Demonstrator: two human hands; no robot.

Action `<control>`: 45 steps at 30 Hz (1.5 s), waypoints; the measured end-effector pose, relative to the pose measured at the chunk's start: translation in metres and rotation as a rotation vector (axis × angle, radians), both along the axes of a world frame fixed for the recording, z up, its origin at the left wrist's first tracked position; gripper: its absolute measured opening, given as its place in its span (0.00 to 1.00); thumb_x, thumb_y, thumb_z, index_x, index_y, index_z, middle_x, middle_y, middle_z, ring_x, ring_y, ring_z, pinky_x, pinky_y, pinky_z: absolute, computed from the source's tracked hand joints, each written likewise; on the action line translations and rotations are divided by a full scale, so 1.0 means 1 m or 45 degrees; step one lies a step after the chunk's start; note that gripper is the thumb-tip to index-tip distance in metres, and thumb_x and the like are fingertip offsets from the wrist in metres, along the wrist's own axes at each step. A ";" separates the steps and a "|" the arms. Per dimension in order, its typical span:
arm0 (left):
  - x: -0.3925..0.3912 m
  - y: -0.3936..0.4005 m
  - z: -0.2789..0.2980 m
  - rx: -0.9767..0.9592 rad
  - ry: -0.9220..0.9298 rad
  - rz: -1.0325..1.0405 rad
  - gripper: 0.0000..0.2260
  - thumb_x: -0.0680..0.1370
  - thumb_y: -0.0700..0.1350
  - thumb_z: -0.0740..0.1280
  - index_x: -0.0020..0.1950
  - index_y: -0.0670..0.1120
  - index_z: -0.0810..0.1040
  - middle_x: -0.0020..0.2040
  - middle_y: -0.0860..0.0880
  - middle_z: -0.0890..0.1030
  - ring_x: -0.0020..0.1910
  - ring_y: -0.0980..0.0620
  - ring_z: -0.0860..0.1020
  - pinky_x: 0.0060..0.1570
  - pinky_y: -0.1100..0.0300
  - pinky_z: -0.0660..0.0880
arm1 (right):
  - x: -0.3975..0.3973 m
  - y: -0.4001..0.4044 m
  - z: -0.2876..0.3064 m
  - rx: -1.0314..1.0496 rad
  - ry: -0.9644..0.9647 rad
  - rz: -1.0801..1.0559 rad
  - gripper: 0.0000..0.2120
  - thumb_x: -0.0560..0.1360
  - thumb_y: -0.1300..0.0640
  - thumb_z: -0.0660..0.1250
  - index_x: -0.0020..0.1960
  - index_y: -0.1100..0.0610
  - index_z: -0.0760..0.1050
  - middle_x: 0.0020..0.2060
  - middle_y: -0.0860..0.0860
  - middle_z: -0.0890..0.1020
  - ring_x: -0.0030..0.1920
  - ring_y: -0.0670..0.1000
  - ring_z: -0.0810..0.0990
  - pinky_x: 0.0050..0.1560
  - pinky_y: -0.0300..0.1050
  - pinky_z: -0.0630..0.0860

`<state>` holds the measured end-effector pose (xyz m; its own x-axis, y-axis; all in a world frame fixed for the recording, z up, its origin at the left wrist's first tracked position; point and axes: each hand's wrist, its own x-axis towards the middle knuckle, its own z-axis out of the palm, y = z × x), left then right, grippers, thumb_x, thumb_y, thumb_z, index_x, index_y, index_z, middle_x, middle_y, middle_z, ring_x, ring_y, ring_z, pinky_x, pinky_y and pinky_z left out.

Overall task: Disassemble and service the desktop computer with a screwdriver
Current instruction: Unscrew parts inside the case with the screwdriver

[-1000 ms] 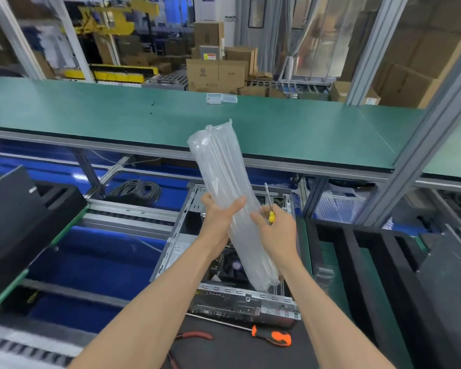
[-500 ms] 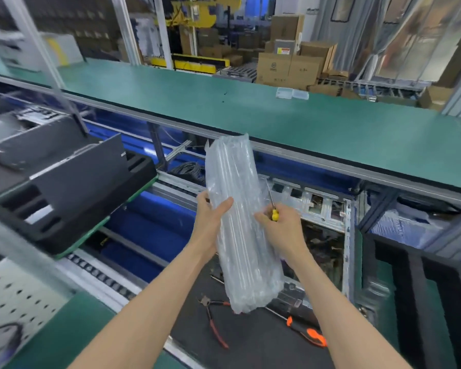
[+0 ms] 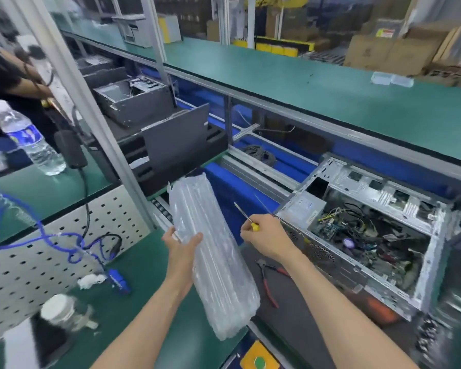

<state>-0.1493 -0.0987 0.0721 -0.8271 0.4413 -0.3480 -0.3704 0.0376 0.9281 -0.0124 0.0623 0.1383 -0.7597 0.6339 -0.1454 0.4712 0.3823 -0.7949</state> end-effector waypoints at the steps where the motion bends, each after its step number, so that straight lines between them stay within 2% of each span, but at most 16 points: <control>1: -0.001 -0.008 -0.002 -0.002 -0.007 0.020 0.30 0.71 0.53 0.74 0.63 0.69 0.59 0.69 0.50 0.73 0.63 0.46 0.78 0.62 0.42 0.75 | -0.006 -0.008 -0.003 -0.010 -0.014 0.051 0.03 0.73 0.60 0.69 0.41 0.56 0.81 0.37 0.46 0.82 0.40 0.48 0.77 0.39 0.40 0.73; 5: -0.003 -0.040 -0.013 0.011 0.003 0.103 0.32 0.69 0.53 0.75 0.64 0.66 0.59 0.64 0.49 0.78 0.59 0.46 0.81 0.61 0.40 0.76 | -0.037 -0.051 -0.023 -0.022 -0.070 0.240 0.08 0.73 0.58 0.72 0.38 0.49 0.75 0.42 0.47 0.82 0.41 0.46 0.75 0.37 0.33 0.68; 8: -0.006 -0.071 -0.030 -0.027 -0.011 0.188 0.30 0.70 0.52 0.75 0.63 0.66 0.61 0.63 0.50 0.79 0.58 0.46 0.81 0.60 0.39 0.76 | -0.057 -0.086 -0.047 -0.046 -0.152 0.330 0.03 0.72 0.59 0.71 0.46 0.54 0.79 0.44 0.53 0.83 0.41 0.50 0.76 0.36 0.37 0.69; 11: -0.007 -0.099 -0.055 -0.102 -0.024 0.259 0.27 0.73 0.50 0.74 0.62 0.66 0.60 0.62 0.50 0.79 0.57 0.47 0.81 0.61 0.39 0.76 | -0.068 -0.115 -0.074 -0.049 -0.224 0.420 0.04 0.75 0.61 0.67 0.49 0.58 0.79 0.41 0.48 0.79 0.41 0.50 0.76 0.34 0.31 0.68; 13: -0.007 -0.115 -0.069 -0.158 -0.044 0.272 0.28 0.75 0.48 0.73 0.64 0.64 0.58 0.64 0.48 0.78 0.57 0.48 0.81 0.61 0.40 0.76 | -0.073 -0.129 -0.088 -0.101 -0.264 0.463 0.08 0.76 0.63 0.65 0.53 0.61 0.80 0.43 0.47 0.79 0.45 0.53 0.79 0.38 0.34 0.73; 16: -0.010 -0.131 -0.080 -0.429 0.074 0.323 0.36 0.75 0.49 0.74 0.75 0.56 0.54 0.71 0.47 0.70 0.68 0.46 0.73 0.70 0.44 0.69 | -0.076 -0.137 -0.095 -0.058 -0.343 0.490 0.12 0.76 0.64 0.64 0.57 0.59 0.81 0.53 0.54 0.82 0.50 0.56 0.81 0.44 0.44 0.77; 19: -0.016 -0.127 -0.074 -0.648 0.365 0.382 0.34 0.75 0.49 0.73 0.75 0.49 0.58 0.73 0.48 0.65 0.72 0.46 0.64 0.72 0.47 0.62 | -0.076 -0.128 -0.091 -0.075 -0.329 0.462 0.10 0.75 0.67 0.62 0.45 0.53 0.78 0.56 0.54 0.82 0.42 0.53 0.79 0.34 0.37 0.75; 22: -0.021 -0.095 -0.053 -0.513 0.499 0.299 0.27 0.78 0.48 0.71 0.73 0.48 0.62 0.71 0.50 0.68 0.70 0.51 0.66 0.69 0.55 0.63 | -0.078 -0.111 -0.077 -0.090 -0.264 0.389 0.11 0.73 0.66 0.63 0.48 0.53 0.78 0.50 0.55 0.82 0.38 0.52 0.79 0.28 0.31 0.71; 27: -0.021 -0.022 -0.011 -0.148 0.283 0.130 0.11 0.81 0.51 0.67 0.62 0.55 0.73 0.59 0.58 0.78 0.59 0.59 0.76 0.53 0.64 0.71 | -0.073 -0.078 -0.046 -0.158 -0.101 0.217 0.08 0.72 0.65 0.66 0.47 0.54 0.78 0.37 0.52 0.81 0.29 0.47 0.77 0.30 0.38 0.74; 30: -0.013 0.022 0.012 -0.036 0.285 -0.005 0.06 0.80 0.48 0.66 0.48 0.50 0.82 0.44 0.53 0.84 0.45 0.56 0.82 0.46 0.60 0.75 | -0.059 -0.050 -0.024 -0.165 0.004 0.090 0.08 0.71 0.67 0.67 0.48 0.58 0.80 0.37 0.59 0.82 0.27 0.48 0.76 0.33 0.42 0.77; 33: 0.002 0.071 0.034 0.029 0.324 -0.193 0.09 0.78 0.44 0.66 0.41 0.48 0.83 0.42 0.45 0.84 0.42 0.51 0.82 0.47 0.54 0.78 | -0.033 -0.016 -0.004 -0.167 0.082 -0.044 0.10 0.70 0.66 0.68 0.49 0.56 0.82 0.39 0.59 0.84 0.29 0.49 0.76 0.34 0.43 0.76; 35: 0.015 0.104 0.046 0.083 0.354 -0.317 0.09 0.78 0.44 0.66 0.40 0.49 0.84 0.42 0.45 0.84 0.42 0.52 0.82 0.44 0.59 0.78 | -0.011 0.008 0.006 -0.157 0.132 -0.127 0.11 0.71 0.65 0.68 0.50 0.53 0.82 0.36 0.52 0.83 0.30 0.47 0.77 0.37 0.46 0.77; 37: 0.032 0.138 0.056 0.114 0.378 -0.442 0.09 0.79 0.46 0.67 0.41 0.49 0.84 0.40 0.48 0.84 0.42 0.54 0.83 0.41 0.65 0.77 | 0.016 0.030 0.014 -0.165 0.182 -0.218 0.14 0.74 0.64 0.67 0.55 0.51 0.83 0.31 0.47 0.81 0.28 0.43 0.77 0.33 0.39 0.73; 41: 0.075 0.206 0.064 0.159 0.339 -0.693 0.11 0.80 0.45 0.67 0.40 0.47 0.83 0.36 0.50 0.83 0.36 0.56 0.79 0.39 0.60 0.74 | 0.076 0.070 0.022 -0.132 0.253 -0.411 0.13 0.79 0.62 0.65 0.61 0.51 0.80 0.30 0.52 0.80 0.24 0.46 0.74 0.28 0.36 0.70; 43: 0.098 0.235 0.062 0.166 0.287 -0.802 0.08 0.81 0.45 0.67 0.45 0.47 0.84 0.38 0.50 0.84 0.37 0.56 0.81 0.41 0.60 0.75 | 0.107 0.086 0.021 -0.095 0.236 -0.507 0.13 0.79 0.61 0.65 0.62 0.52 0.81 0.30 0.49 0.80 0.27 0.44 0.75 0.34 0.37 0.72; 45: 0.123 0.260 0.056 0.176 0.243 -0.896 0.05 0.81 0.45 0.68 0.50 0.46 0.83 0.40 0.51 0.85 0.39 0.56 0.82 0.41 0.63 0.77 | 0.137 0.099 0.018 -0.069 0.191 -0.624 0.14 0.79 0.59 0.67 0.63 0.51 0.81 0.39 0.47 0.83 0.36 0.44 0.77 0.42 0.40 0.75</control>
